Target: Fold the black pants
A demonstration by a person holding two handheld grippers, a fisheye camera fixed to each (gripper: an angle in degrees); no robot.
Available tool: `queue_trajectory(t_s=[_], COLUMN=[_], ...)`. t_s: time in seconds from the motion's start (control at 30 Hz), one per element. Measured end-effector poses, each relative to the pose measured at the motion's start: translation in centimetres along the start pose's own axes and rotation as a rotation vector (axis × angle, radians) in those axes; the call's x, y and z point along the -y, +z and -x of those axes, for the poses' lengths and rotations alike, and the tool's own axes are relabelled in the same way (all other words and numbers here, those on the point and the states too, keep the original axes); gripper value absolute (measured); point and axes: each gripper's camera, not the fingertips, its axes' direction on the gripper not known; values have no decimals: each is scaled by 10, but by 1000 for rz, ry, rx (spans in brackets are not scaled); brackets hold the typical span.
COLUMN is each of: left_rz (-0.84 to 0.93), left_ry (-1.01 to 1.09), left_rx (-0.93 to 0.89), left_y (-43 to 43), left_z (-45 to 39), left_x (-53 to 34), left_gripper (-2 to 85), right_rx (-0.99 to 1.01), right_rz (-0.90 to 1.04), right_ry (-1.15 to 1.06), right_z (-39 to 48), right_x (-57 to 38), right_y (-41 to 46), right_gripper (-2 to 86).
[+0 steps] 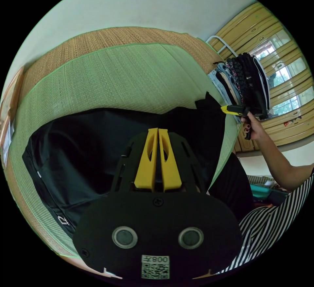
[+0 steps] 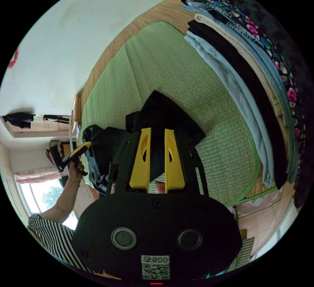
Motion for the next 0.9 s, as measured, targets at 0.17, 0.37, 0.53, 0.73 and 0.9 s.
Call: queue_trajectory(t_s=[0.17,0.37,0.53,0.73,0.9], left_rz=[1,-29,-152,-311,-322], left_ry=[-19,-28,-55,-119,-224], left_rx=[-22,-41,-83,-97,-97], left_y=[-2,-18,-60,-98,-98], left_z=[7,11,20,40,61], left_x=[-5,-12,-23,10,42], left_gripper=[1,1,1,2,5], right_rx=[9,147,458,481,273], right_rz=[59,67,-131,-338,-366], right_ry=[30,52,10,-99,-83], right_z=[-2,-3,14,77,129], right_x=[1,-7,-32,4,60], right_y=[5,-6,-69,-132,-126], right_gripper=[45,11,6,8,16])
